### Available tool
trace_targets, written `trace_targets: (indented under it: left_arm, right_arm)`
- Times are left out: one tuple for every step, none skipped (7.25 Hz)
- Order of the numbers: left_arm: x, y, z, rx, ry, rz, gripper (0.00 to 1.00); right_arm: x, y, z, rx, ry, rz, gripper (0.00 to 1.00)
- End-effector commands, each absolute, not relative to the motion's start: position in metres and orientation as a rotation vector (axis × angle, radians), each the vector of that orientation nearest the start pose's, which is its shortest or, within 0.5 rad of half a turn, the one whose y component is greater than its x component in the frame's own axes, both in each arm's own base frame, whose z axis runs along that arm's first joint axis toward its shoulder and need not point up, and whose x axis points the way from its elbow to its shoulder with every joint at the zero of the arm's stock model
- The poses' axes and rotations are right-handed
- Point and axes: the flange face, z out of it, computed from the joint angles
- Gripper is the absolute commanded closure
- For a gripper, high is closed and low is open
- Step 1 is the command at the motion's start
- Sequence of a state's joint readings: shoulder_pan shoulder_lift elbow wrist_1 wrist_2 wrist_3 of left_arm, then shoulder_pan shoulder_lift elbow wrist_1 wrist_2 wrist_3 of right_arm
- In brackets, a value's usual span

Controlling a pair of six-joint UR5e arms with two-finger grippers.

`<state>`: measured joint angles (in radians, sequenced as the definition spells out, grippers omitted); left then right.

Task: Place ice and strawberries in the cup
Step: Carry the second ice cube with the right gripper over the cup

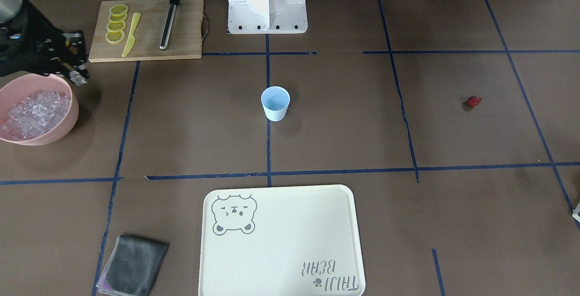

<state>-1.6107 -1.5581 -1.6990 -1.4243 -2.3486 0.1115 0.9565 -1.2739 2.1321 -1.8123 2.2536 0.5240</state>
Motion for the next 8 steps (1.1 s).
trace_targets:
  left_arm:
    - [-0.082, -0.479, 0.614, 0.028, 0.781, 0.038, 0.00]
    - [-0.083, -0.478, 0.615, 0.030, 0.778, 0.042, 0.00]
    - [-0.083, -0.478, 0.614, 0.033, 0.777, 0.043, 0.00]
    - [-0.083, -0.478, 0.614, 0.031, 0.776, 0.043, 0.00]
    - [-0.083, -0.477, 0.615, 0.030, 0.776, 0.042, 0.00]
    - [-0.083, -0.477, 0.615, 0.029, 0.777, 0.041, 0.00]
    - [-0.082, -0.478, 0.615, 0.030, 0.779, 0.041, 0.00]
    - [-0.082, -0.477, 0.616, 0.028, 0.779, 0.040, 0.00]
  right_arm:
    - [-0.337, -0.444, 0.201, 0.107, -0.878, -0.236, 1.00]
    - [-0.370, -0.448, 0.175, 0.091, -0.883, -0.188, 1.00]
    - [-0.406, -0.450, 0.155, 0.082, -0.873, -0.159, 1.00]
    - [-0.444, -0.452, 0.137, 0.078, -0.851, -0.145, 1.00]
    - [-0.471, -0.454, 0.124, 0.071, -0.845, -0.129, 1.00]
    - [-0.497, -0.453, 0.127, 0.083, -0.864, -0.128, 1.00]
    - [-0.522, -0.450, 0.126, 0.089, -0.866, -0.104, 1.00]
    - [-0.541, -0.446, 0.116, 0.083, -0.859, -0.115, 1.00]
